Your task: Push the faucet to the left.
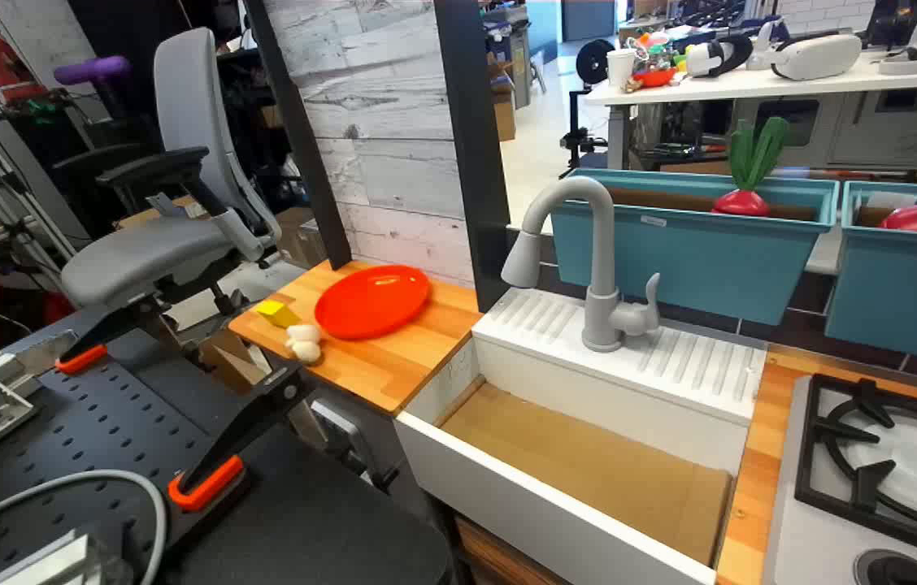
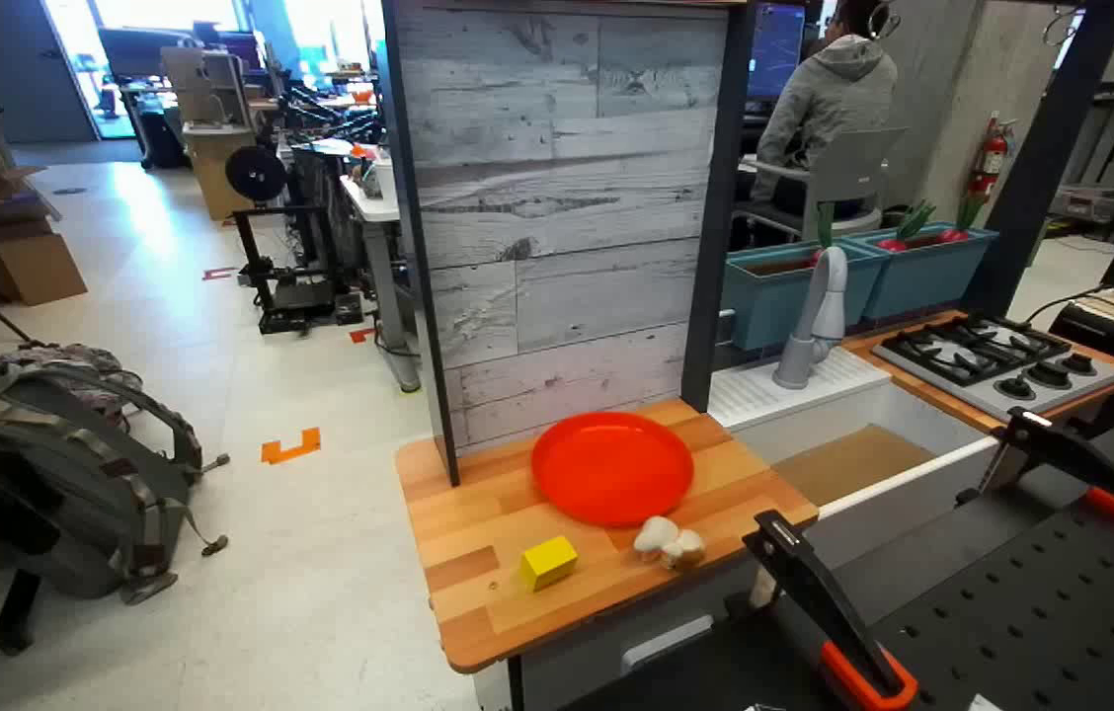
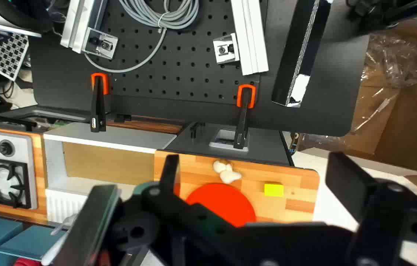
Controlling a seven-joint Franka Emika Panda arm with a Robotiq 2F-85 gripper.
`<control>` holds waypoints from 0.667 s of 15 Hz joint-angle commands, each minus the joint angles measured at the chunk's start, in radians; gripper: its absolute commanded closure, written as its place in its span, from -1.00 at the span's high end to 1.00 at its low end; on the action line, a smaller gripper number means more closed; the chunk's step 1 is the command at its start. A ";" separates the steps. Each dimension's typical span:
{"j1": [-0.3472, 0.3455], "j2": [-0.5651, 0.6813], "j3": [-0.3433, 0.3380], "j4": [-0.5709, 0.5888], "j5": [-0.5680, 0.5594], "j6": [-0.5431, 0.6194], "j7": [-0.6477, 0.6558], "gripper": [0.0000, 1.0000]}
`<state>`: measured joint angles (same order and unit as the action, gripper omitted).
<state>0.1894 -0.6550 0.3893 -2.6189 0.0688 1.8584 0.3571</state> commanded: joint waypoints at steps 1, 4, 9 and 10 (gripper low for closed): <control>0.016 0.004 -0.014 0.002 -0.009 -0.002 0.008 1.00; 0.016 0.004 -0.014 0.002 -0.009 -0.002 0.008 1.00; -0.047 0.051 -0.058 0.007 -0.036 0.148 0.008 1.00; -0.065 0.074 -0.074 0.016 -0.039 0.182 0.005 1.00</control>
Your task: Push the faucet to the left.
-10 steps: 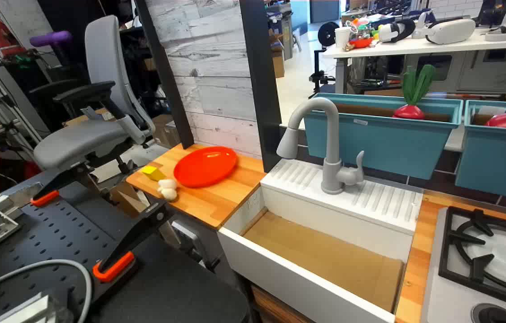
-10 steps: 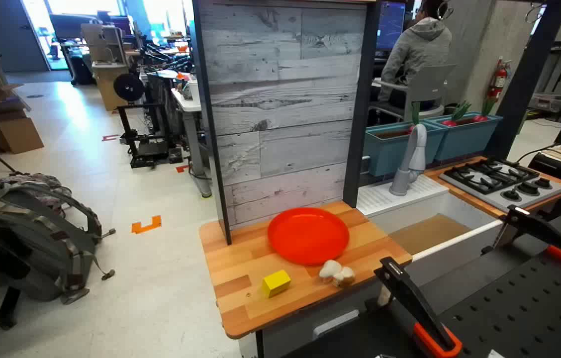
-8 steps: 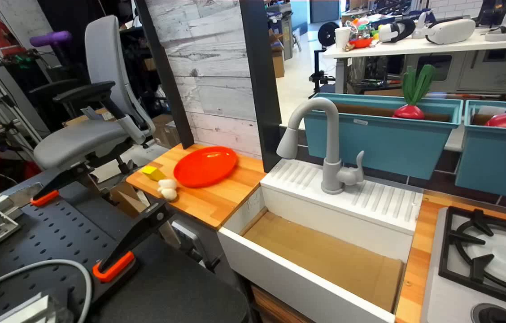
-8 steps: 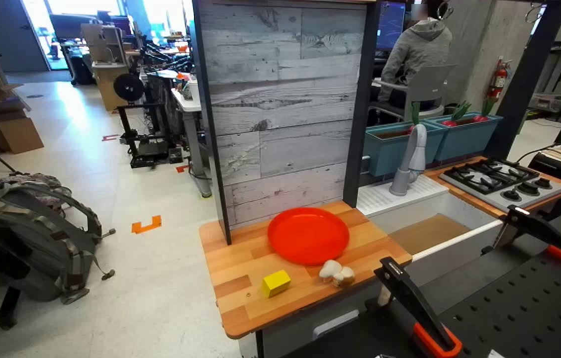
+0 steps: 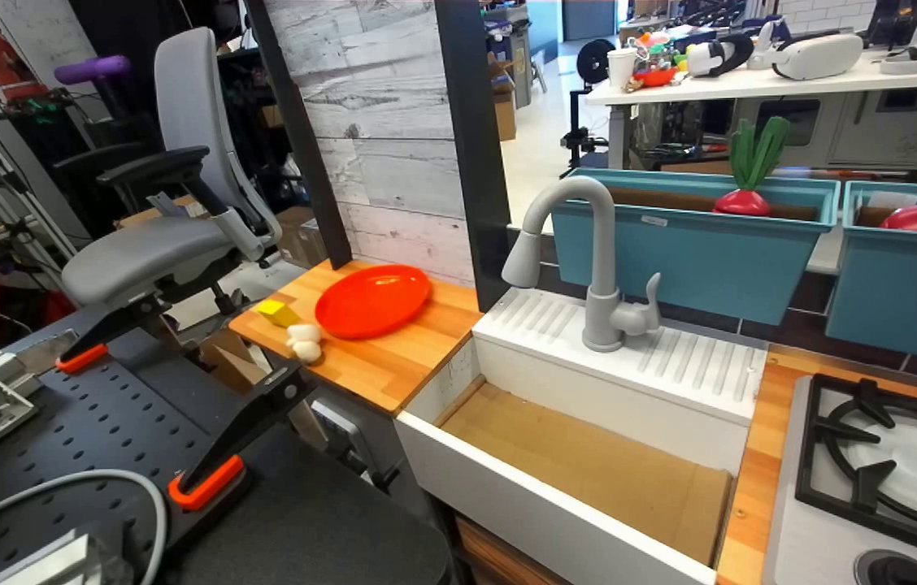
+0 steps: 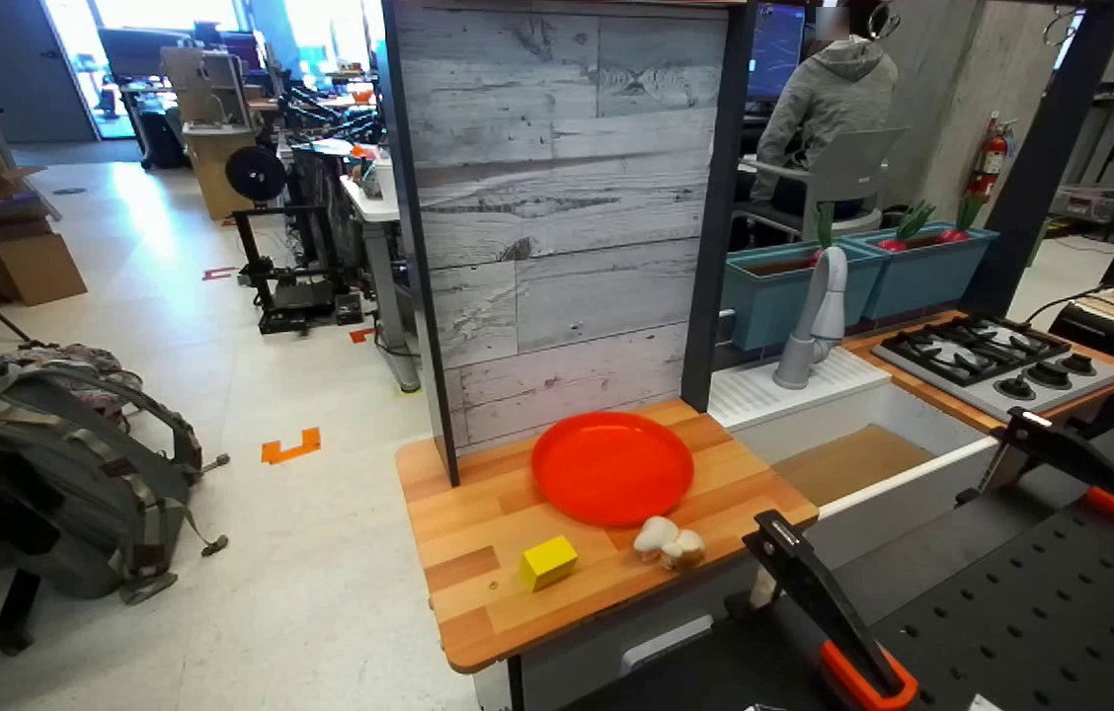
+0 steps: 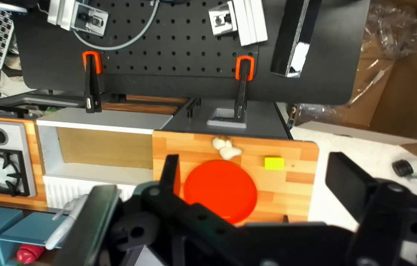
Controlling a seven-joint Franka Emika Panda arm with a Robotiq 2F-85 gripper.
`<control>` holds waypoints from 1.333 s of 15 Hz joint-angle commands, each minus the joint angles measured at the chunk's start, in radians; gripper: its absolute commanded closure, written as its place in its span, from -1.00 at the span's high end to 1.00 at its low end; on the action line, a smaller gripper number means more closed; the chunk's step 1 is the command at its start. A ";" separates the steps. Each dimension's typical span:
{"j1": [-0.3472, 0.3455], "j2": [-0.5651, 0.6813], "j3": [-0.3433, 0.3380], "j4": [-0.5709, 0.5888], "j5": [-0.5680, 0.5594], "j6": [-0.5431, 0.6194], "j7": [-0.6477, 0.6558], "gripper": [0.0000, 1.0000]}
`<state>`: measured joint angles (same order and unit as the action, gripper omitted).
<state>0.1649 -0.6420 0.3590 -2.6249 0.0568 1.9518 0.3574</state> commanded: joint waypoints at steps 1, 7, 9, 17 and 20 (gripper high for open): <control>-0.060 0.087 -0.062 0.033 -0.031 0.127 0.000 1.00; -0.165 0.317 -0.192 0.157 -0.033 0.248 -0.014 1.00; -0.193 0.394 -0.233 0.203 -0.033 0.294 -0.007 1.00; -0.241 0.710 -0.378 0.377 0.022 0.490 -0.030 1.00; -0.251 0.828 -0.412 0.452 0.066 0.523 -0.050 1.00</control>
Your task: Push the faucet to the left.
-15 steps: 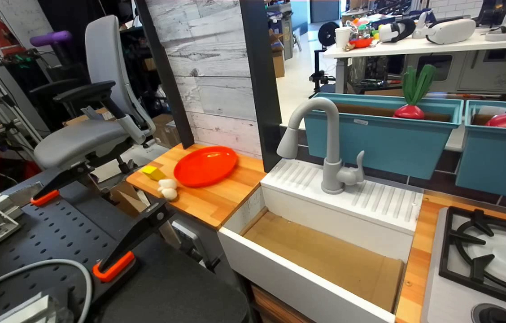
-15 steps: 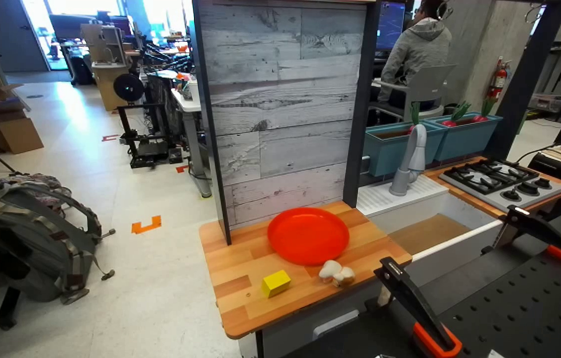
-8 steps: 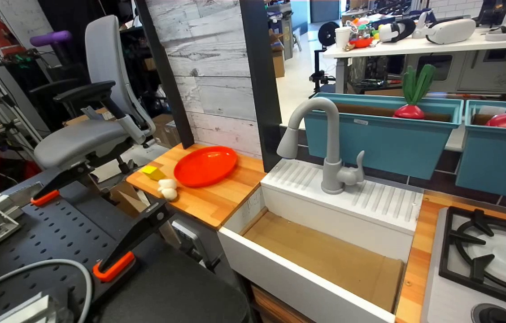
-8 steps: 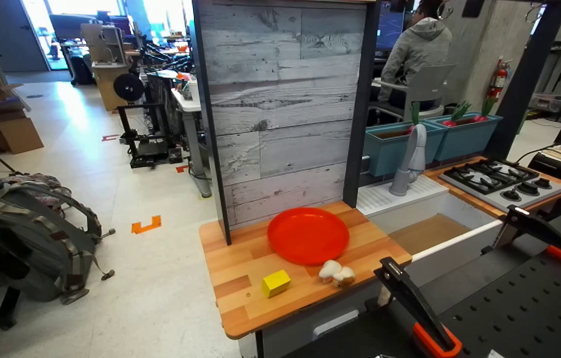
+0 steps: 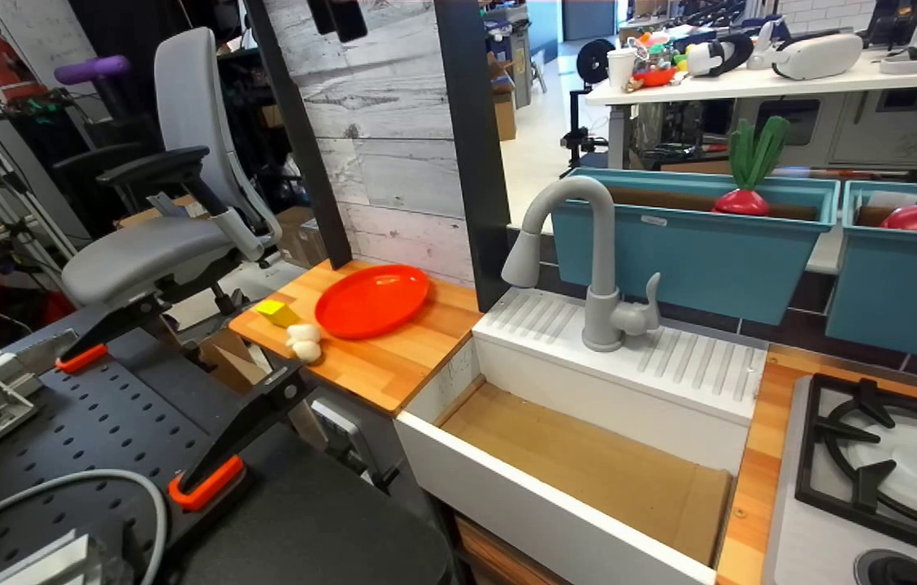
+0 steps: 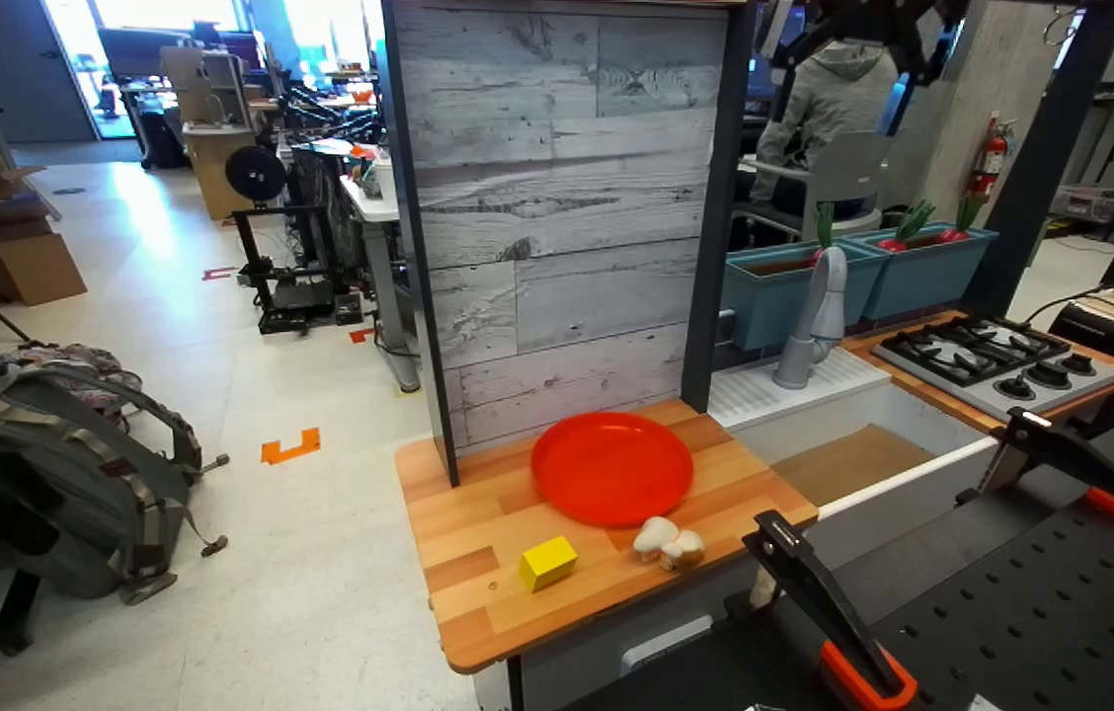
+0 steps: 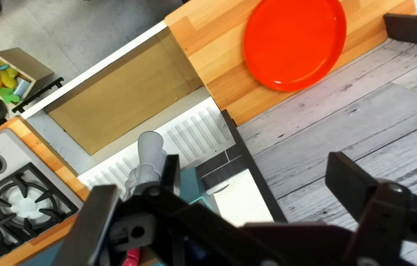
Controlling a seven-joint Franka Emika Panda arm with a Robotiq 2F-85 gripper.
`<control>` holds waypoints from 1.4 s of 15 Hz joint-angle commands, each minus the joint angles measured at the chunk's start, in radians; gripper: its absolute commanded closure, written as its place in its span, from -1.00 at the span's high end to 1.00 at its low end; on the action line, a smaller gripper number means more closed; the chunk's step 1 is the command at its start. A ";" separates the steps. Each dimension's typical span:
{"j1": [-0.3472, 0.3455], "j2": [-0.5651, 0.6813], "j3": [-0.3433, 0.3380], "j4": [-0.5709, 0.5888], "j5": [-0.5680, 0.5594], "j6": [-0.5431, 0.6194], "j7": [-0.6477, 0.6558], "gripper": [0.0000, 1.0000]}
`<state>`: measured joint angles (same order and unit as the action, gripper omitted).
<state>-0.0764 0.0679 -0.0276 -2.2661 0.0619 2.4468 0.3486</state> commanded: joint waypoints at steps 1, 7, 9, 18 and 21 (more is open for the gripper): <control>-0.014 0.152 -0.033 0.116 0.080 0.036 -0.051 1.00; -0.061 0.308 -0.076 0.236 0.116 0.043 -0.093 1.00; -0.076 0.351 -0.084 0.266 0.119 0.041 -0.102 1.00; -0.141 0.494 -0.079 0.361 0.150 0.037 -0.120 1.00; -0.158 0.532 -0.067 0.390 0.196 0.030 -0.139 1.00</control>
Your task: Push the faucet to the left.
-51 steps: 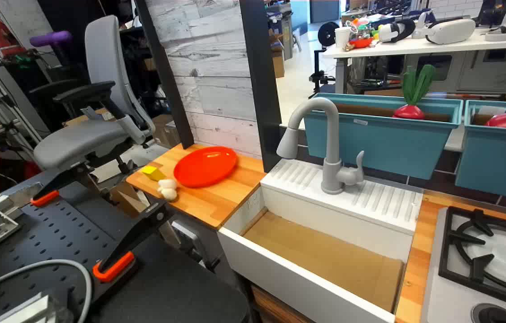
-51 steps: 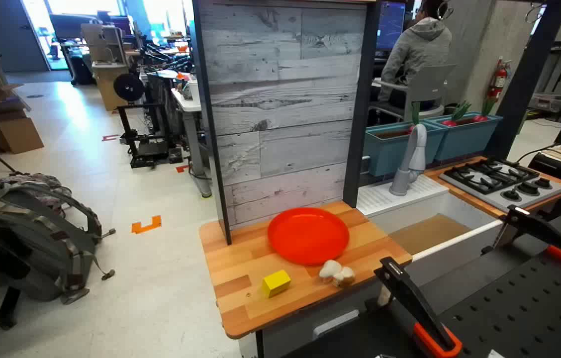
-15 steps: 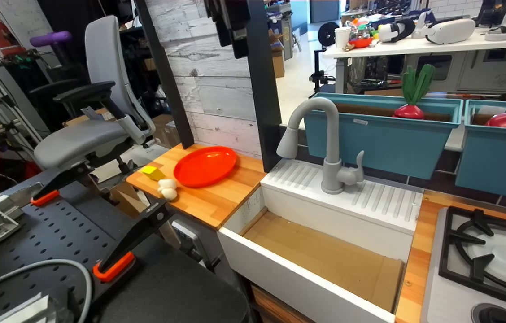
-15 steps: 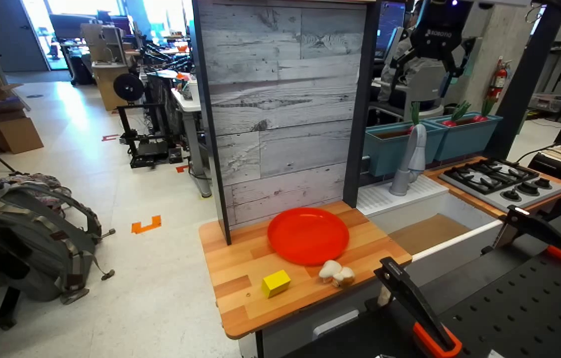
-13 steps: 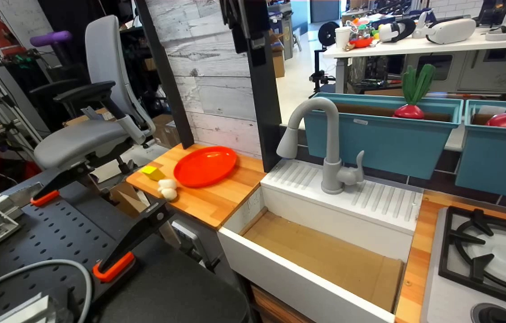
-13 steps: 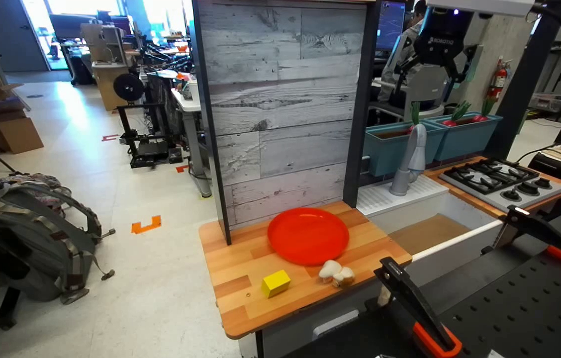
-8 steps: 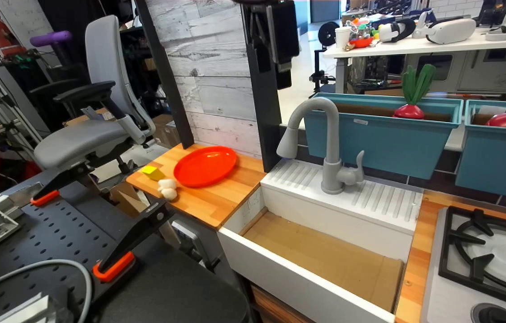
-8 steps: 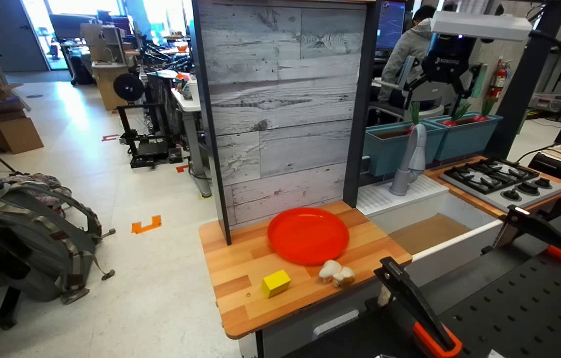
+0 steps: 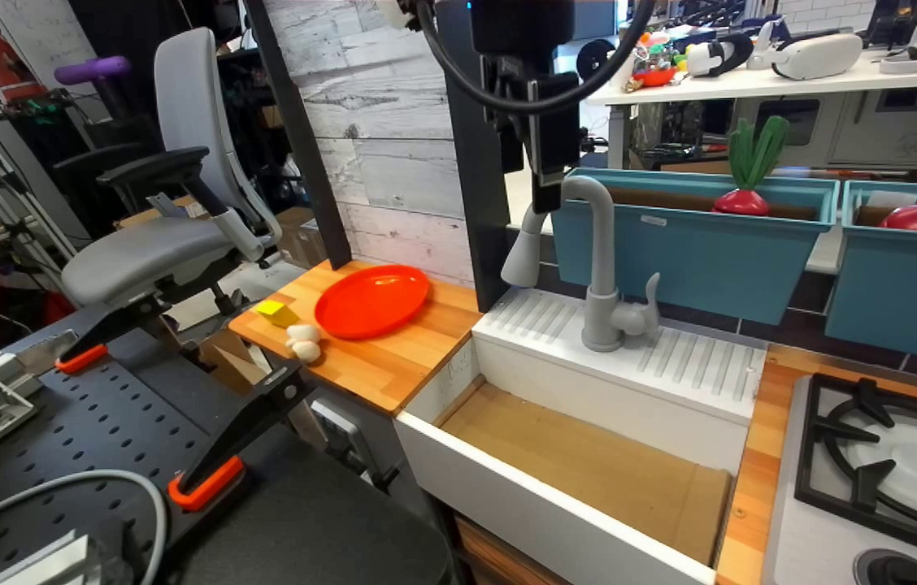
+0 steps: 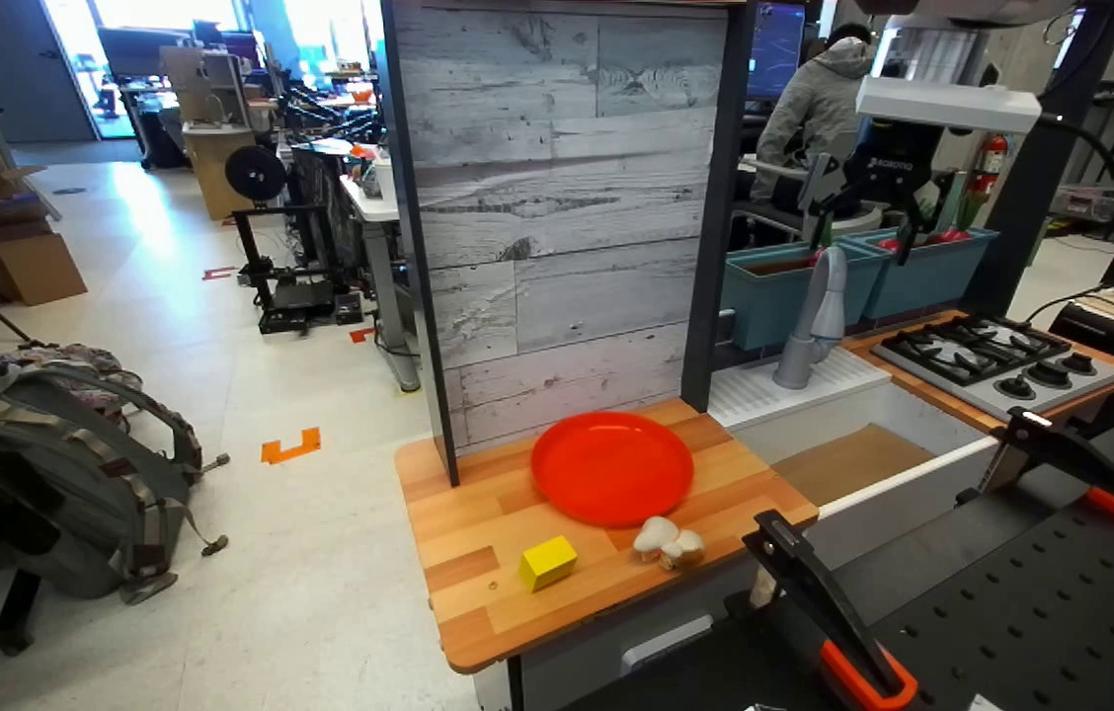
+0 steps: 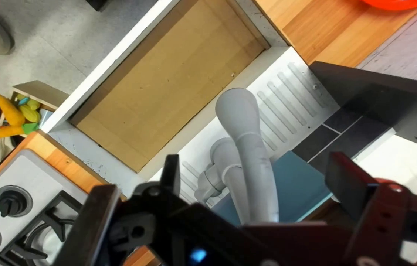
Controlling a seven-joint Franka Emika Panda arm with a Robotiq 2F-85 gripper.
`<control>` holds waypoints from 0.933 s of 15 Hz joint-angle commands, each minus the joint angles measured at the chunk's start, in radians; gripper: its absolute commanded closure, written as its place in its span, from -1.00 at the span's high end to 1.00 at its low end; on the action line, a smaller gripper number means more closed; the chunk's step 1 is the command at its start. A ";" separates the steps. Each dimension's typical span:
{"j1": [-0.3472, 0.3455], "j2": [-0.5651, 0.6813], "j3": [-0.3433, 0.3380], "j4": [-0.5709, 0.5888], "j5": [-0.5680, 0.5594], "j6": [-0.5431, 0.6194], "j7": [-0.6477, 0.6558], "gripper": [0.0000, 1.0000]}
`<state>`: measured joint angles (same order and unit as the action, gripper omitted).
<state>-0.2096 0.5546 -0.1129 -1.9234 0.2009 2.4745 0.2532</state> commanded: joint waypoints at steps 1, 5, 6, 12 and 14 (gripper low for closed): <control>-0.024 0.054 0.017 0.054 0.060 0.000 -0.046 1.00; -0.020 0.091 0.011 0.077 0.062 -0.007 -0.045 1.00; -0.020 0.103 0.010 0.087 0.061 -0.010 -0.043 1.00; -0.010 0.143 0.001 0.116 0.041 -0.012 -0.038 -0.03; -0.010 0.149 0.001 0.122 0.041 -0.013 -0.037 -0.33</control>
<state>-0.2160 0.6788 -0.1119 -1.8383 0.2336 2.4739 0.2342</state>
